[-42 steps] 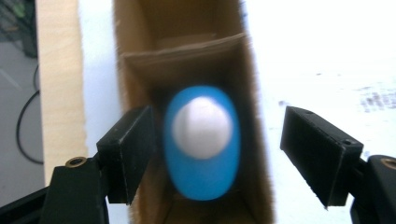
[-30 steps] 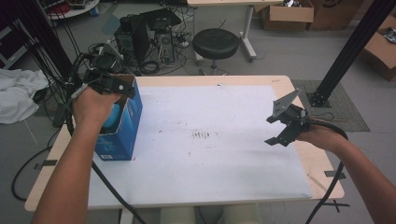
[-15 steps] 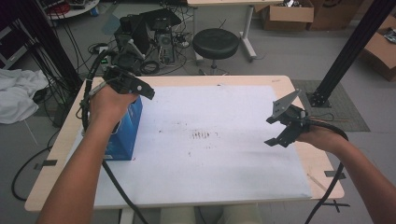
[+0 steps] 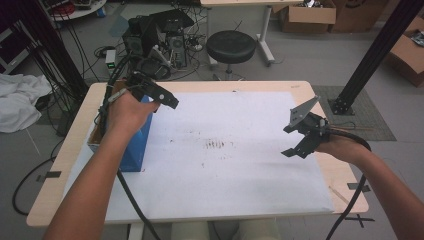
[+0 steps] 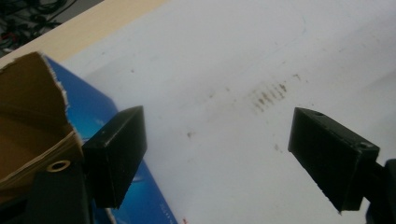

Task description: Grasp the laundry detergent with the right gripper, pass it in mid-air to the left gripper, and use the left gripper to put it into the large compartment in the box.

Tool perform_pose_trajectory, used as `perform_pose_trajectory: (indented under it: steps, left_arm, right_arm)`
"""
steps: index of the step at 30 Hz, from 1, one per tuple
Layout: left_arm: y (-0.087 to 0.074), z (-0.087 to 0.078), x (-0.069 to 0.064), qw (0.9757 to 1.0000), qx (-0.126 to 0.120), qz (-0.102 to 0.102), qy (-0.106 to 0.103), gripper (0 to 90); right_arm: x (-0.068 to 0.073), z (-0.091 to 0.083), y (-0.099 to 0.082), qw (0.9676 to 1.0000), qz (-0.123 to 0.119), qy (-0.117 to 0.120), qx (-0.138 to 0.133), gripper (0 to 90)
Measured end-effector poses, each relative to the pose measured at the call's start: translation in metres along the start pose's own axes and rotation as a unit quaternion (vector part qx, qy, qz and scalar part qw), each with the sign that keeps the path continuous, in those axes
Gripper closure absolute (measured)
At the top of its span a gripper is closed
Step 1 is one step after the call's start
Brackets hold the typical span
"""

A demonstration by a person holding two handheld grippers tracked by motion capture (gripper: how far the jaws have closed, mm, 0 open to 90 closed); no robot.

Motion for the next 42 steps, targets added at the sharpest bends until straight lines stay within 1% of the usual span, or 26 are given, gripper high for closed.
perform_pose_trajectory:
  steps: [5, 7, 9, 16, 19, 22, 23, 24, 26, 28, 31, 33, 35, 36, 38, 41, 42]
  left_arm:
    - [0.004, 0.008, -0.014, 0.9993, -0.002, 0.026, -0.025, 20.0]
    - [0.006, 0.012, -0.021, 0.9985, -0.002, 0.038, -0.038, 20.0]
    - [0.008, 0.015, -0.028, 0.9977, 0.001, 0.051, -0.045, 20.1]
    - [0.012, 0.029, -0.05, 0.9939, -0.001, 0.083, -0.072, 20.0]
    - [0.012, 0.036, -0.056, 0.9918, 0.003, 0.096, -0.085, 20.0]
    - [0.011, 0.043, -0.059, 0.9883, 0.012, 0.117, -0.097, 20.0]
    - [0.011, 0.046, -0.06, 0.9878, 0.015, 0.12, -0.098, 20.0]
    - [0.01, 0.048, -0.06, 0.9867, 0.019, 0.125, -0.102, 20.0]
    - [0.009, 0.053, -0.06, 0.9855, 0.022, 0.129, -0.108, 19.9]
    - [0.008, 0.056, -0.061, 0.9836, 0.025, 0.136, -0.115, 19.9]
    - [0.007, 0.061, -0.064, 0.9805, 0.036, 0.152, -0.119, 20.0]
    - [0.006, 0.064, -0.066, 0.979, 0.04, 0.158, -0.122, 19.9]
    - [0.006, 0.067, -0.069, 0.9769, 0.042, 0.166, -0.129, 19.9]
    - [0.005, 0.068, -0.071, 0.975, 0.043, 0.172, -0.134, 19.9]
    - [0.002, 0.072, -0.077, 0.969, 0.051, 0.192, -0.148, 20.0]
    - [-0.003, 0.079, -0.083, 0.9613, 0.068, 0.216, -0.157, 20.2]
    - [-0.004, 0.08, -0.085, 0.9602, 0.069, 0.217, -0.162, 20.1]
  right_arm:
    - [0.0, 0.0, 0.001, 1.0, 0.006, -0.002, 0.0, 16.5]
    - [0.001, 0.0, 0.003, 1.0, 0.005, -0.003, -0.002, 16.5]
    - [0.002, 0.001, 0.003, 1.0, 0.004, -0.001, -0.001, 16.5]
    - [0.002, 0.002, 0.004, 1.0, 0.001, 0.0, -0.002, 16.5]
    - [0.001, 0.002, 0.004, 1.0, 0.0, 0.002, -0.002, 16.6]
    - [-0.001, 0.003, 0.004, 1.0, 0.004, 0.001, -0.001, 16.6]
    - [-0.002, 0.003, 0.004, 1.0, 0.004, 0.0, -0.002, 16.6]
    - [-0.002, 0.003, 0.005, 1.0, 0.007, -0.001, -0.002, 16.5]
    - [-0.002, 0.004, 0.005, 1.0, 0.006, 0.0, -0.001, 16.6]
    - [-0.003, 0.006, 0.006, 1.0, 0.006, 0.0, -0.002, 16.6]
    - [-0.004, 0.007, 0.006, 1.0, 0.007, 0.001, -0.001, 16.6]
    - [-0.005, 0.009, 0.006, 1.0, 0.009, 0.002, 0.001, 16.6]
    - [-0.005, 0.01, 0.007, 0.9999, 0.011, 0.003, 0.004, 16.6]
    - [-0.006, 0.011, 0.007, 0.9999, 0.01, 0.003, 0.003, 16.6]
    - [-0.006, 0.011, 0.007, 0.9999, 0.012, 0.003, 0.004, 16.6]
    - [-0.005, 0.012, 0.006, 0.9999, 0.014, 0.003, 0.005, 16.5]
    - [-0.005, 0.012, 0.006, 0.9999, 0.015, 0.003, 0.006, 16.6]
Point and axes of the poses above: each handheld gripper's, and its own axes: z roughly forward along the jaws, y roughly out of its top, x roughly to its left, the point moved 4 cm from there along z, roughly forward along the jaws, and after that the axes turned 13 degrees about -x, right-handed, at the moved point
